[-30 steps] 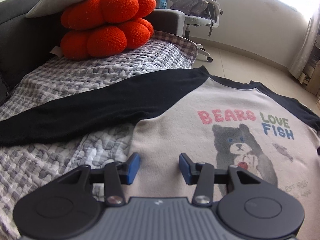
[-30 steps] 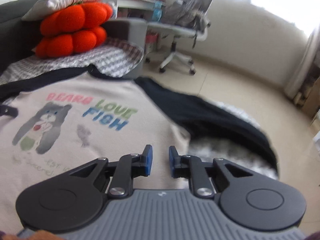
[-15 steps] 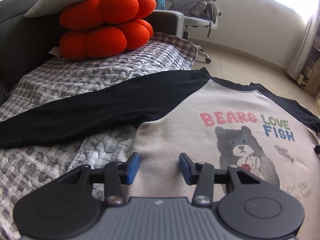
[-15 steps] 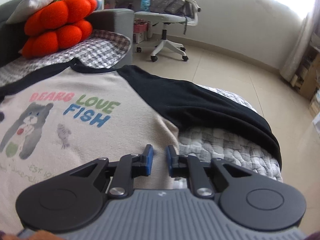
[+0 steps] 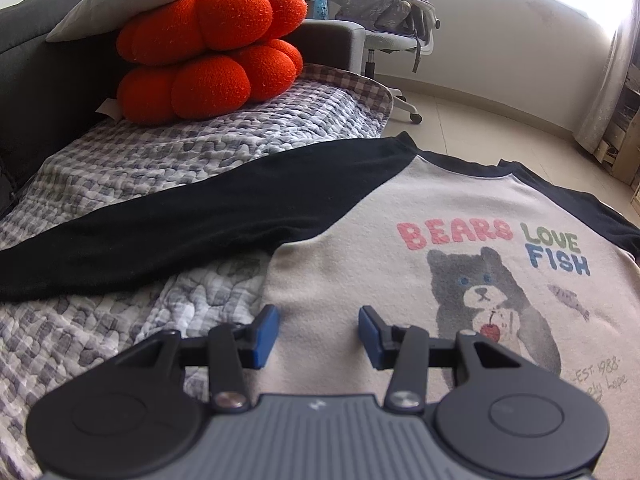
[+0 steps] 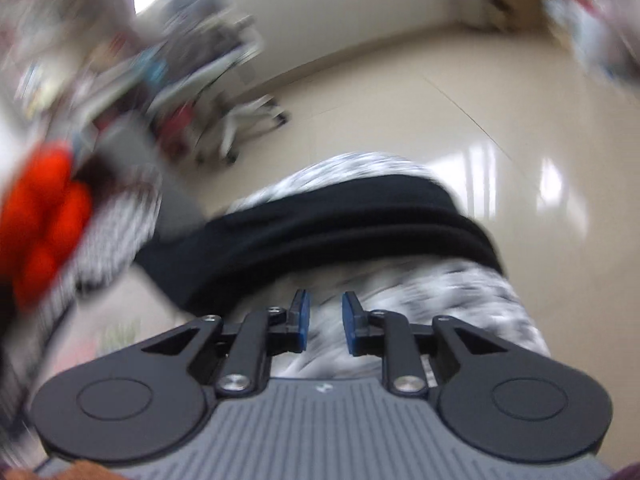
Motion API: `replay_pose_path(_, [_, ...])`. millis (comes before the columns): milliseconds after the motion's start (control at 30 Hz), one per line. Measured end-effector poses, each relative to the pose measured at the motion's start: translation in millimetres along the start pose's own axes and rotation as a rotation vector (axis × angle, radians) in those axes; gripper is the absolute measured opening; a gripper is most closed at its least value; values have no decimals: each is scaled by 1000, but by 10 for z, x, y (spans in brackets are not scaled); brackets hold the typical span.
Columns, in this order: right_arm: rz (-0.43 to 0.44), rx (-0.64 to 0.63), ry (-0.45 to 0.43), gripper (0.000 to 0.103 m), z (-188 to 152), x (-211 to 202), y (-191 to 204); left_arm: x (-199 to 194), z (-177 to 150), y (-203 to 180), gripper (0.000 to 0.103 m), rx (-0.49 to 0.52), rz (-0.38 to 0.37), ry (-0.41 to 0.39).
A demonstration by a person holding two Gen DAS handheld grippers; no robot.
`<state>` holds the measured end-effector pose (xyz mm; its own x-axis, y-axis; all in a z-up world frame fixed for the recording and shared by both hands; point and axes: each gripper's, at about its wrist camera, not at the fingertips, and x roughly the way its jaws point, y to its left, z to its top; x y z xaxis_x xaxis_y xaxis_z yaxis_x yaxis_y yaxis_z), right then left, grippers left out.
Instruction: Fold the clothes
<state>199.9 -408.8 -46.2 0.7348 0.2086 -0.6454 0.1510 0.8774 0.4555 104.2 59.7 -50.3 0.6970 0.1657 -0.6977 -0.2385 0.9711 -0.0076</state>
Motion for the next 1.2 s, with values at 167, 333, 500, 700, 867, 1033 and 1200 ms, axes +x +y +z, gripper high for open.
replay_pose_path(167, [42,318,-20,24,197,-84,-579,-6,3,-28,48,1,-6,-3])
replay_pose_path(333, [68,408,-23,43,247,-99,-703,-8,9,-29,48,-5,-11,-3])
replay_pose_path(500, [72,497,-11,43,298,4,-760,5,5,-36,48,0,-7,-5])
replay_pose_path(700, [-8,458,-13,29,340,114,-655,17,-3,-53,49,16,0,-9])
replay_pose_path(867, [-46,375,-87,5,316,68,-550,13,8,-21,49,4,-12,-7])
replay_pose_path(1033, [13,339,-238,2,359,-208,-506,7,14,0,49,-4,-22,-4])
replay_pose_path(1200, [17,375,-102,4,283,-33,-628,0,20,16,49,-12,-27,-2])
